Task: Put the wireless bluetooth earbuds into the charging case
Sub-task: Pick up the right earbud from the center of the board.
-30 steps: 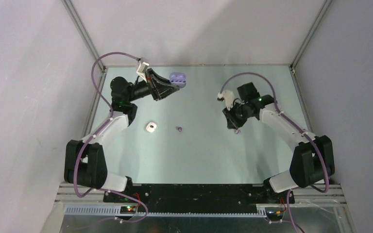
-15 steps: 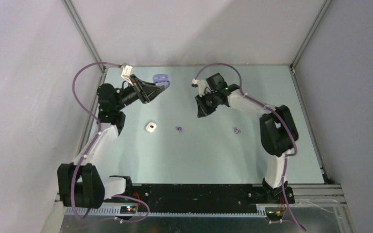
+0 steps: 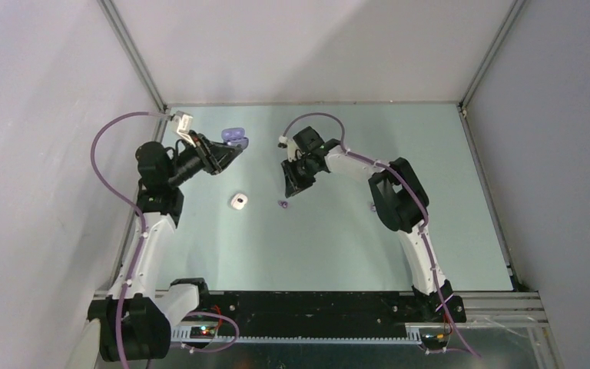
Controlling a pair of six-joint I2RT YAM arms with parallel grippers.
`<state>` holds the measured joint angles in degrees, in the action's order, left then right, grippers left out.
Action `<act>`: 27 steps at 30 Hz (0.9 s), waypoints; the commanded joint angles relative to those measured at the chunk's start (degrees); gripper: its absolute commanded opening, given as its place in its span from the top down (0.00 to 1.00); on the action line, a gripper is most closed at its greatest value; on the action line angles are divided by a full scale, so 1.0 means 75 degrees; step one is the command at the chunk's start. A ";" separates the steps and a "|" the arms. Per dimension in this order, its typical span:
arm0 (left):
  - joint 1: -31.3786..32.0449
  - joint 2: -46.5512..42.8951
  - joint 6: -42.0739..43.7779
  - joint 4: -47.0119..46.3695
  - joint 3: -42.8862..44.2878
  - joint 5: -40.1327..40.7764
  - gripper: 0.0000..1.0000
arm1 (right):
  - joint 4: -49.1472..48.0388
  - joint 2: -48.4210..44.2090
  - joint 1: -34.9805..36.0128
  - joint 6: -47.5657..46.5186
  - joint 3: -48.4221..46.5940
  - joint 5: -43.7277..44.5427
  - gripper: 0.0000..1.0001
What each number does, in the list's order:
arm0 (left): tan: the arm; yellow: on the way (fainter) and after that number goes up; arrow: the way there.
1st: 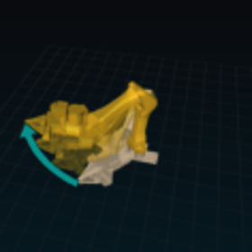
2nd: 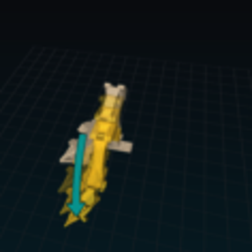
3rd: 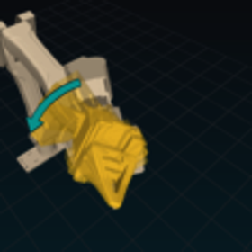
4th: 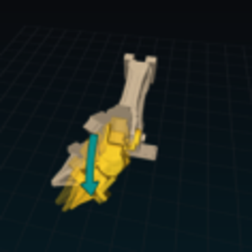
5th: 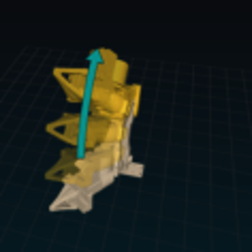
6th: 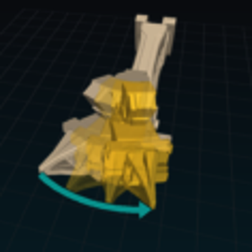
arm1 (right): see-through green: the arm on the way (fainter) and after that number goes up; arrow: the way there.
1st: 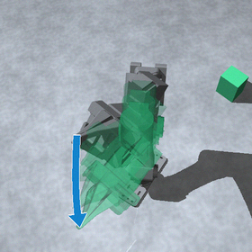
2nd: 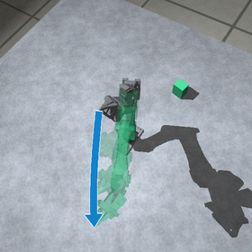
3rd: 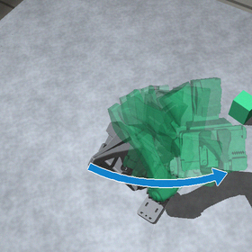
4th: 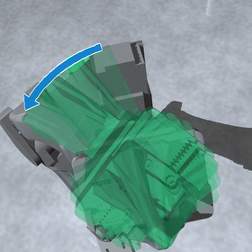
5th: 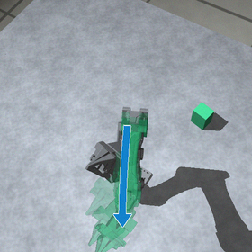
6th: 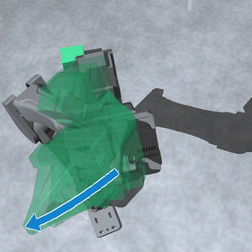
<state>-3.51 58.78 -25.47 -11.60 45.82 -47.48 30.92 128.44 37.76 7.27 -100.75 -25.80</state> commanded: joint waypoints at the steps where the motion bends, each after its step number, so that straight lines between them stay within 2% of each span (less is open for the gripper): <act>1: -0.0142 -0.0257 0.0373 0.0316 0.0007 0.0096 1.00 | -0.0006 0.0139 0.0187 0.0228 -0.0401 0.0011 0.67; 4: -0.0211 -0.0278 0.0367 0.0297 -0.0007 0.0109 1.00 | 0.0013 0.0215 0.0275 0.0196 -0.0387 0.0063 0.67; 14: -0.0388 -0.0401 0.0087 -0.0141 -0.0314 0.0127 1.00 | 0.0056 0.0380 0.0542 -0.0011 -0.0342 0.0523 0.76; 19: -0.0437 -0.0467 0.0044 -0.0130 -0.0397 0.0095 1.00 | 0.0126 0.0375 0.0608 -0.0054 -0.0301 0.0715 0.76; 21: -0.0454 -0.0477 0.0036 -0.0118 -0.0421 0.0080 1.00 | 0.0126 0.0315 0.0624 -0.0069 -0.0254 0.0715 0.82; 22: -0.0456 -0.0466 0.0041 -0.0115 -0.0429 0.0071 1.00 | 0.0117 0.0290 0.0625 -0.0074 -0.0231 0.0696 0.90; 24: -0.0452 -0.0426 0.0026 -0.0124 -0.0443 0.0026 1.00 | 0.0109 0.0166 0.0630 -0.0082 -0.0199 0.0733 1.00; 27: -0.0458 -0.0325 0.0029 -0.0189 -0.0459 -0.0058 1.00 | 0.0097 -0.0316 0.0608 -0.0298 -0.0023 0.0829 1.00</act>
<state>-6.28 56.93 -24.60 -10.15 42.85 -46.74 31.46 130.28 42.15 7.16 -101.38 -21.43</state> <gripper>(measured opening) 0.354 0.010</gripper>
